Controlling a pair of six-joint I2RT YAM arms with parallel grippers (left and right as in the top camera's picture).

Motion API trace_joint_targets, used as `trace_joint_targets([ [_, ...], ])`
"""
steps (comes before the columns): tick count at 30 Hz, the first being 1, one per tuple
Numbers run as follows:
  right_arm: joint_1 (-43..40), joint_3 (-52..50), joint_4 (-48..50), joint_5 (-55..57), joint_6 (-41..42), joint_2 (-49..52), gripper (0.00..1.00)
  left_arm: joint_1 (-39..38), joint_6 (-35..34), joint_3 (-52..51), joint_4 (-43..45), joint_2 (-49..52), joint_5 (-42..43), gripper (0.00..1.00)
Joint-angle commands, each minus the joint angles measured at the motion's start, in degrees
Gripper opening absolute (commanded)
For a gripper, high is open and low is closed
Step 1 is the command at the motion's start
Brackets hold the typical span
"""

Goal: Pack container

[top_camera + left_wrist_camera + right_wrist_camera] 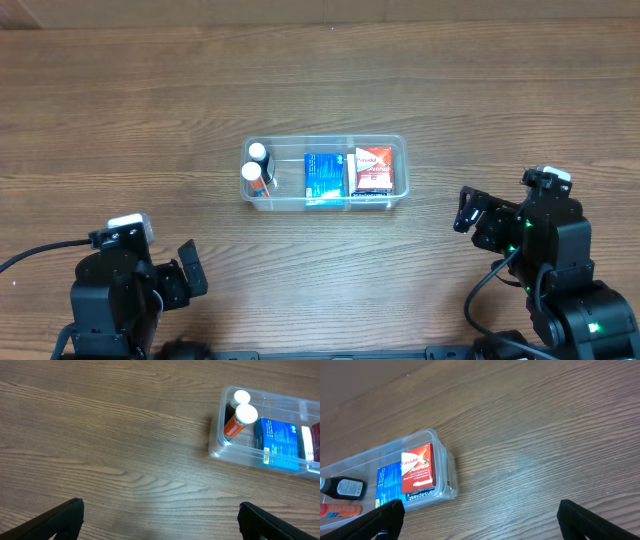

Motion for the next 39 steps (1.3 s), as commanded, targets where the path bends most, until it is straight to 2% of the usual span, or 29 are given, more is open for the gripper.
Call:
trace_joint_targets([
  [1,0.3,-0.4,0.2,0.7,0.1,-3.1,1.0,-0.3,-1.0,-0.4,0.2,-0.3,-0.9,1.0],
  [6,0.3,-1.5,-0.8,1.1,-4.5,-9.6,1.0,-0.3,-1.0,-0.4,0.2,-0.3,-0.9,1.0],
  [11,0.3,-10.6,7.1,1.0,-11.3,-21.0,1.0,-0.3,-1.0,-0.4,0.2,-0.3,-0.9,1.0],
  [15,0.3,-23.4,17.4,1.0,-12.7,-32.4,1.0,-0.3,-1.0,-0.4,0.2,-0.3,-0.9,1.0],
  [19,0.2,-33.1,28.9,-0.6,-14.5,-39.8,1.0,-0.3,-1.0,-0.4,0.2,-0.3,-0.9,1.0],
  [24,0.2,-40.8,42.3,-2.7,-17.4,-40.5,1.0,-0.3,-1.0,-0.4,0.2,-0.3,-0.9,1.0],
  [29,0.2,-49.5,55.6,-8.0,-29.1,-40.6,1.0,-0.3,-1.0,-0.4,0.2,-0.3,-0.9,1.0],
  [30,0.2,-51.1,56.9,-8.0,-29.2,-40.6,1.0,-0.3,-1.0,-0.4,0.2,-0.3,-0.9,1.0],
  [34,0.2,-50.8,50.2,-8.5,-29.8,-40.6,1.0,-0.3,-1.0,-0.4,0.2,-0.3,-0.9,1.0],
  [39,0.2,-50.8,50.2,-8.5,-29.8,-40.6,1.0,-0.3,-1.0,-0.4,0.2,-0.3,-0.9,1.0],
])
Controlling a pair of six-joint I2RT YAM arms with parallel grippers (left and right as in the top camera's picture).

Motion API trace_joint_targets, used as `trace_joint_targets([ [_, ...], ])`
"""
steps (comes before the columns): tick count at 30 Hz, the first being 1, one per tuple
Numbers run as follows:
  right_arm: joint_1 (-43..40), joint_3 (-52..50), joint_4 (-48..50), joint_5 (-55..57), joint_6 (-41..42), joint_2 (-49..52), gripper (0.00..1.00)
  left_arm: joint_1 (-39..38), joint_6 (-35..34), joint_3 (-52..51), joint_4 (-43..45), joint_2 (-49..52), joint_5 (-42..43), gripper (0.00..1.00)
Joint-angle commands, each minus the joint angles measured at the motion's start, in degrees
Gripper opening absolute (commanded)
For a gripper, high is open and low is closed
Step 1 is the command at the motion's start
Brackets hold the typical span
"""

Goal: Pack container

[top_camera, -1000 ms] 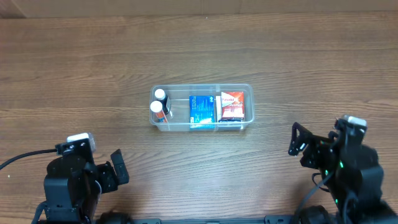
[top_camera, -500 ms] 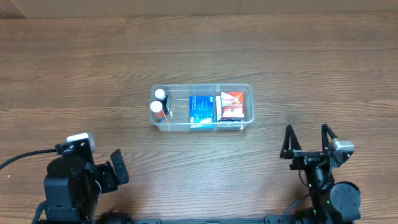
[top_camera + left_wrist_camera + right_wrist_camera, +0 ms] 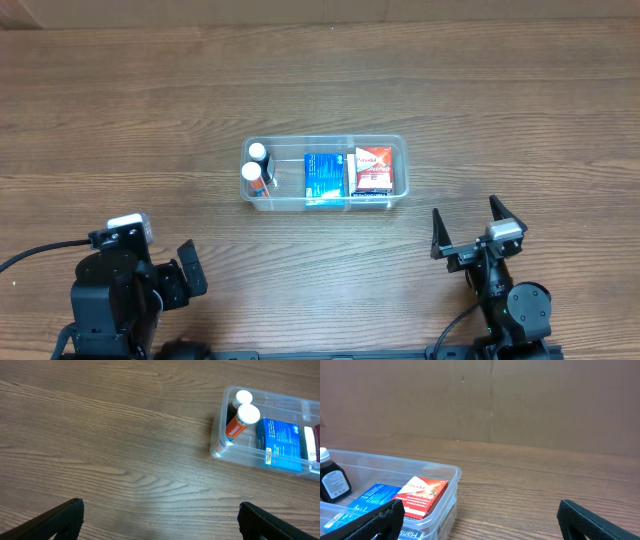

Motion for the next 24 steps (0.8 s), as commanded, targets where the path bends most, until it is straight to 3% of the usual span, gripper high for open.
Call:
trace_joint_targets([
  [1,0.2,-0.6,0.3,-0.5,-1.2,-0.6,1.0,-0.3,-1.0,-0.3,0.2,-0.3,-0.5,1.0],
  [17,0.2,-0.6,0.3,-0.5,-1.2,-0.6,1.0,-0.3,-1.0,-0.3,0.2,-0.3,-0.5,1.0],
  [24,-5.5,-0.6,0.3,-0.5,-1.2,-0.5,1.0,-0.3,-1.0,-0.3,0.2,-0.3,-0.5,1.0],
])
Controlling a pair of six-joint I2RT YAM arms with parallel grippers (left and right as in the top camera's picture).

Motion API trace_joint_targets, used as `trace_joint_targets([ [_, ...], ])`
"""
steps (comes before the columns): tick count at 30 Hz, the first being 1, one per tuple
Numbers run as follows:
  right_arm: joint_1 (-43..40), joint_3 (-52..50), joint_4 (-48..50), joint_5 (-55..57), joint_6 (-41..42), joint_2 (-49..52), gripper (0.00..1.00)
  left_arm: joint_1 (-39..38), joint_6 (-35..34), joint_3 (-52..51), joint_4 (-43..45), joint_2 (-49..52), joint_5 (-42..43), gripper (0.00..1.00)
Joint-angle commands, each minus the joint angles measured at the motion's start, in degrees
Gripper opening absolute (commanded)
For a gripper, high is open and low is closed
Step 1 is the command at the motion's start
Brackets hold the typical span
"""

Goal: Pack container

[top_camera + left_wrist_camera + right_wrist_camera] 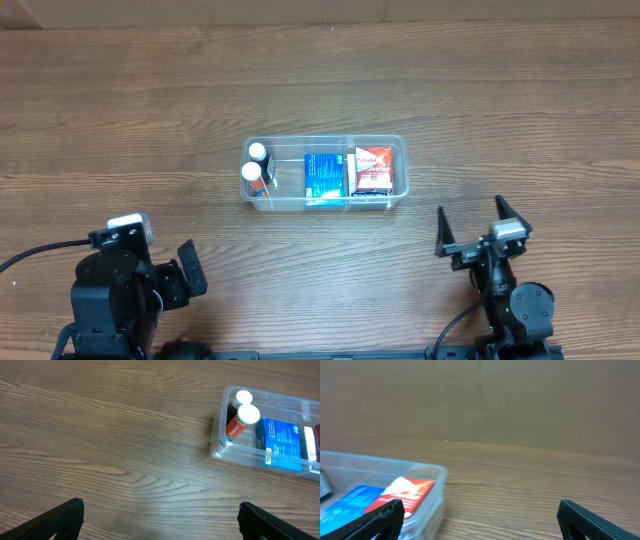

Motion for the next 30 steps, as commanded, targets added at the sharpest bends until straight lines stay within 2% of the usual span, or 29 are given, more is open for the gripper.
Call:
trace_joint_targets([
  [1,-3.3,-0.6,0.3,-0.2,-0.2,-0.5,1.0,-0.3,-1.0,-0.3,0.2,-0.3,-0.5,1.0],
  [5,-5.4,-0.6,0.3,-0.2,-0.2,-0.5,1.0,-0.3,-1.0,-0.3,0.2,-0.3,-0.5,1.0],
  [30,-5.4,-0.6,0.3,-0.2,-0.2,-0.5,1.0,-0.3,-1.0,-0.3,0.2,-0.3,-0.5,1.0],
])
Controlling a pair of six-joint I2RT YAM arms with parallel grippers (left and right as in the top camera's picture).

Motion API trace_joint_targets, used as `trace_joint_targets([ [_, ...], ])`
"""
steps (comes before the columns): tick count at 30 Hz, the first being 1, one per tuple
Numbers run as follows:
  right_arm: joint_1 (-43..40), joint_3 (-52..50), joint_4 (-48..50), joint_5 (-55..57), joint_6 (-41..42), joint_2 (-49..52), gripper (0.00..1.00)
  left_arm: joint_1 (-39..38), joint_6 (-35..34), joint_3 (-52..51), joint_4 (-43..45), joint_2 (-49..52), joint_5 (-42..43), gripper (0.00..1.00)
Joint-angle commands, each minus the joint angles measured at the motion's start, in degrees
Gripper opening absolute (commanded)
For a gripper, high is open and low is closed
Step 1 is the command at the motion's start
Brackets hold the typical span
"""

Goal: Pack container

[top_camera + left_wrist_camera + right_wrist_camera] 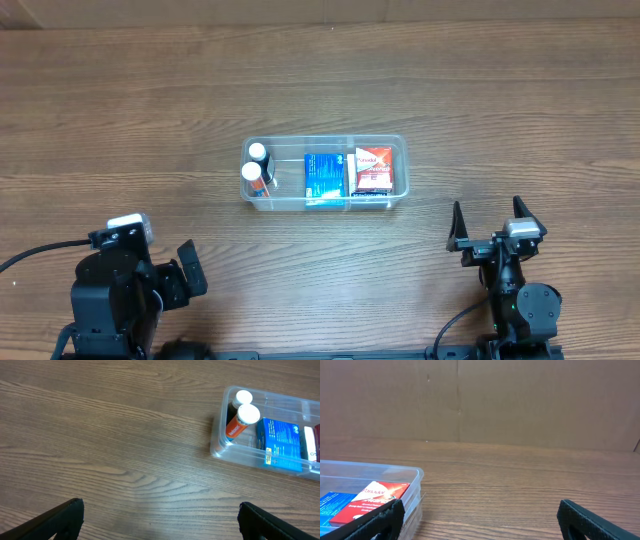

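Note:
A clear plastic container (400,150) lies at the table's middle. It holds two white-capped bottles (253,172) at its left end, a blue box (322,177) in the middle and a red box (373,168) at the right. My left gripper (190,268) rests open at the front left, well clear of the container (217,445), with nothing between its fingers. My right gripper (490,222) stands open at the front right, level with the table, and the container's right end (417,477) with the red box (370,496) shows to its left.
A brown cardboard wall (520,400) stands along the table's far side. The bare wooden tabletop (320,70) surrounds the container on all sides.
My right gripper has shifted a little to the right and turned slightly, so the container sits further left in its view. The left arm has not moved.
The right arm first stood raised at the right, looking down on the container's right end. Then it was folded low at the front right, gripper level with the table. It has since edged rightwards. The left arm and the container's contents stayed the same throughout.

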Motion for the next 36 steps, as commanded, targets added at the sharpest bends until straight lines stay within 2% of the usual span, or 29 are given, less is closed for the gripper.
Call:
trace_joint_targets([
  [1,-0.2,-0.6,0.4,-0.1,-0.1,-0.5,1.0,-0.3,-1.0,-0.3,0.2,-0.3,-0.5,1.0],
  [23,-0.2,-0.6,0.4,-0.1,-0.1,-0.5,1.0,-0.3,-0.9,-0.3,0.1,-0.3,-0.6,1.0],
  [27,-0.2,-0.6,0.4,-0.1,-0.1,-0.5,1.0,-0.2,0.5,-1.6,-0.6,-1.7,-3.0,1.0],
  [30,-0.2,-0.6,0.4,-0.1,-0.1,-0.5,1.0,0.9,2.8,-7.2,3.4,-6.6,-3.3,1.0],
  [36,-0.2,-0.6,0.4,-0.1,-0.1,-0.5,1.0,2.4,5.8,-22.4,20.4,-18.3,-0.1,1.0],
])
